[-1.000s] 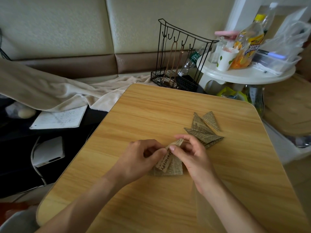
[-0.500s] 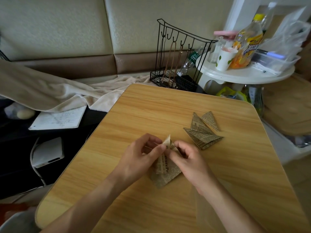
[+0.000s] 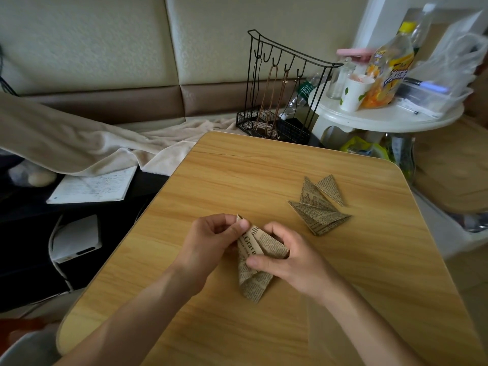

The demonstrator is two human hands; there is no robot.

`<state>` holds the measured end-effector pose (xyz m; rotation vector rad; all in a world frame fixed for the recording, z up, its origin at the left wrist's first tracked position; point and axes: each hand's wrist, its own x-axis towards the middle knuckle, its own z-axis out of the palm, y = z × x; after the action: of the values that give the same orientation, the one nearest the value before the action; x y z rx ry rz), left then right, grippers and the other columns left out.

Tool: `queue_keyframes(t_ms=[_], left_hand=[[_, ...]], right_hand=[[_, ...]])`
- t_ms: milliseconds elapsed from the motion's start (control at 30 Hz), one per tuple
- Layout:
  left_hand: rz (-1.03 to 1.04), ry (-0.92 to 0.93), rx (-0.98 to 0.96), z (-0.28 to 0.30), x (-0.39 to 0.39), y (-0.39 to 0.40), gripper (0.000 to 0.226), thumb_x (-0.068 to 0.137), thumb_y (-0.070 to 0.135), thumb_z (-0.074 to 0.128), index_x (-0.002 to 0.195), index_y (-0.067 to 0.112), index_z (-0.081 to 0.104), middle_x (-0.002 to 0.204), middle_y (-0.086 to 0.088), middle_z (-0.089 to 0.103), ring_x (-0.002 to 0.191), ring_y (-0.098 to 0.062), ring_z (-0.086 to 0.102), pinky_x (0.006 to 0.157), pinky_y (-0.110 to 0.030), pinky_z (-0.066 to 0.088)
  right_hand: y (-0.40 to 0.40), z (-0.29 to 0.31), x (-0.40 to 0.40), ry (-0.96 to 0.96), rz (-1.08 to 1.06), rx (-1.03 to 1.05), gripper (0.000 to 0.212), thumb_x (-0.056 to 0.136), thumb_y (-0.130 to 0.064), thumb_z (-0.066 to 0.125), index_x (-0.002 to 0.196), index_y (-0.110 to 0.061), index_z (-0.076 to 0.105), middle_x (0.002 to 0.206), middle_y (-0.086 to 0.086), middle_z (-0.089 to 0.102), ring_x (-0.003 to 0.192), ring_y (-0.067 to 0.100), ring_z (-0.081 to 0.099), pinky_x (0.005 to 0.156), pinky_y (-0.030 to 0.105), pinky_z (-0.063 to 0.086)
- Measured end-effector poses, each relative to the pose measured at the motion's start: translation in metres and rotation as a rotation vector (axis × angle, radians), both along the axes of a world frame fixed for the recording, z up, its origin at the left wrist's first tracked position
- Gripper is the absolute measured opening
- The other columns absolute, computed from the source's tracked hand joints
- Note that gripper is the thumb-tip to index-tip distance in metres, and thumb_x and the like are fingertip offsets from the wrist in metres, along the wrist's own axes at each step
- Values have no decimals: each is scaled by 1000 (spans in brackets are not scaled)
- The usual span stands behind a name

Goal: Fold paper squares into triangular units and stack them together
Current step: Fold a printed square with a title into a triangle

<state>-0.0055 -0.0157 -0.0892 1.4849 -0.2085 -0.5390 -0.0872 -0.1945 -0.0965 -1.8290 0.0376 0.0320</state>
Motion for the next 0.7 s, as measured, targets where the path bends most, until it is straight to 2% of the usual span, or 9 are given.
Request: queue_keyframes(t_ms=[167,300,367,433,500,567,633,700], left_hand=[[-1,64,-61,-1,0,-1,30,92,24,72,100,-5,73,93,-16,75,87,-23,71,86,-33,62],[-41,42,-17,0,0,-1,27,83,27,81,95,4,76,97,-20,76,93,-26,75,86,-33,62],[-43,55,-19,-1,-1,-1,20,82,26,82,87,7,78,95,-18,77,94,-28,76,83,-31,62],[-14,88,-50,0,-1,-2,17,82,24,81,84,8,78,94,-18,77,95,-28,76,80,-29,61],[22,125,-86,0,0,-2,27,82,23,80,94,-2,76,98,-22,76,98,-30,75,80,-28,61],[44,146,-100,0,1,-1,41,82,23,79,101,-11,70,101,-25,75,98,-30,75,80,-28,61],[37,167,-113,-1,1,-1,43,83,23,77,103,-14,69,101,-25,74,96,-28,75,80,-28,61],[38,189,-132,0,0,0,40,85,21,76,105,-13,69,102,-24,74,96,-27,74,81,-29,61]], right_hand=[[-1,-6,3,-30,-139,15,16,90,-36,80,95,-23,73,92,4,77,90,26,73,87,57,56],[0,-9,5,-82,-196,-15,17,93,-35,76,86,-20,73,81,6,74,77,26,69,72,46,53],[1,-10,4,-89,-222,16,13,94,-36,76,89,-24,74,81,3,75,75,16,69,70,41,53],[3,-10,4,-65,-226,70,17,89,-38,81,100,-27,72,89,1,77,84,16,73,75,39,58],[3,-12,3,-31,-242,85,30,83,-37,86,107,-30,69,96,-1,78,90,16,75,81,38,62],[3,-12,4,-36,-266,90,26,84,-34,84,105,-28,70,94,2,79,88,19,76,82,40,61],[3,-12,5,-71,-282,131,16,86,-35,80,96,-25,75,88,5,79,83,20,76,76,39,58],[3,-12,5,-102,-305,160,20,86,-41,76,93,-22,76,84,10,77,77,22,72,70,39,53]])
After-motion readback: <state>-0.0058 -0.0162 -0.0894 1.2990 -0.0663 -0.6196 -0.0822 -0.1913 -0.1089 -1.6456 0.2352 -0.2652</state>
